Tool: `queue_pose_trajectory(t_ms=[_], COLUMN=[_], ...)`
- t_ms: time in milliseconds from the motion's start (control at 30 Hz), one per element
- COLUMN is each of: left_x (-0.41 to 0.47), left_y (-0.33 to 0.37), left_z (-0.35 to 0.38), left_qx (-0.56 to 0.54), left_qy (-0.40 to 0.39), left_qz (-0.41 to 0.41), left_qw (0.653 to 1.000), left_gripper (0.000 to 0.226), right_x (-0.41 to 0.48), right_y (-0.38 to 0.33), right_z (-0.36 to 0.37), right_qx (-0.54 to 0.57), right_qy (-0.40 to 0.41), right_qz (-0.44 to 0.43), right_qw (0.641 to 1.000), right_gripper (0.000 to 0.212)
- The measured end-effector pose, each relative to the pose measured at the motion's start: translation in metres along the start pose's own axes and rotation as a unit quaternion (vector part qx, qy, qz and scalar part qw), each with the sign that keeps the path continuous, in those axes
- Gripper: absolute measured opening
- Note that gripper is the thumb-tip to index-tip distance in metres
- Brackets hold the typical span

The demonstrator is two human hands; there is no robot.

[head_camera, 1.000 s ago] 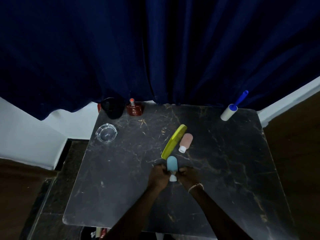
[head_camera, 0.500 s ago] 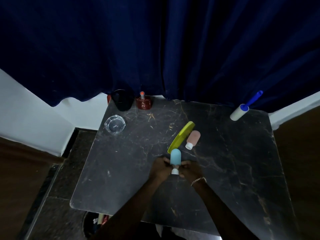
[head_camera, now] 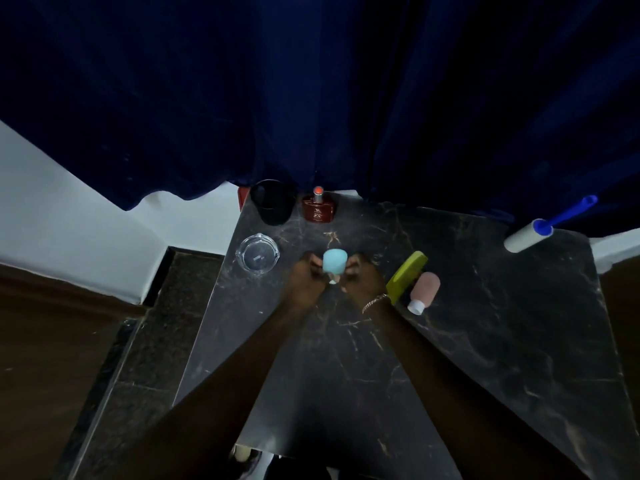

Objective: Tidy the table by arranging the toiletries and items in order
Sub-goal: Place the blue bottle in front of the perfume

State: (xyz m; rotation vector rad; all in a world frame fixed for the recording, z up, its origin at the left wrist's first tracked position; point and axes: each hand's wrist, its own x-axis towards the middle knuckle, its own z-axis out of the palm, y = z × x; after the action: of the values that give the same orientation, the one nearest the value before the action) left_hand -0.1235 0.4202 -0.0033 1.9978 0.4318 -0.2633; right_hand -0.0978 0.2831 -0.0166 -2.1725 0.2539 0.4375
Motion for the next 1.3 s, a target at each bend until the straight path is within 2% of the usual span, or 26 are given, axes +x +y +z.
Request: queue_pose_trajectory(t_ms=[133,267,467,767,967,1300], left_x=[0.035,0.062,0.086,0.095,0.092,0.084], left_y=[-0.002,-0.015,-0.03,-0.034,-0.036,-0.033], left_z=[-0.017,-0.023,-0.021,-0.02,-0.02,-0.019], left_qx=[0.031,0.026,0.027,0.016,0.026,0.003], left_qy=[0.009,0.005,-0.015,-0.04,-0.049,-0.045], left_qz=[0.015,0.022,0.019,0.018,0.031,0.057], left_qw=[0.999,0.999,0.999,0.999,0.998,0.997], left_gripper=[0.028,0.03,0.03,0.032,0.032,0.042], right_x=[0.03,0.059,0.078,0.089,0.082,0.082], right_y=[-0.02,-0.023,-0.013,-0.007,-0.006,-0.009], right_z=[0.021,0.04,0.055,0.061,0.06,0.06], right_qx=[-0.023,-0.026,-0.013,-0.059,-0.049,-0.073], right_qy=[0.024,0.016,0.04,0.027,0.019,0.022], right_qz=[-0.047,-0.047,-0.067,-0.057,-0.075,-0.075], right_qw=[0.998,0.998,0.997,0.996,0.996,0.994], right_gripper=[0.037,0.04,0.026,0.035,0.041,0.038])
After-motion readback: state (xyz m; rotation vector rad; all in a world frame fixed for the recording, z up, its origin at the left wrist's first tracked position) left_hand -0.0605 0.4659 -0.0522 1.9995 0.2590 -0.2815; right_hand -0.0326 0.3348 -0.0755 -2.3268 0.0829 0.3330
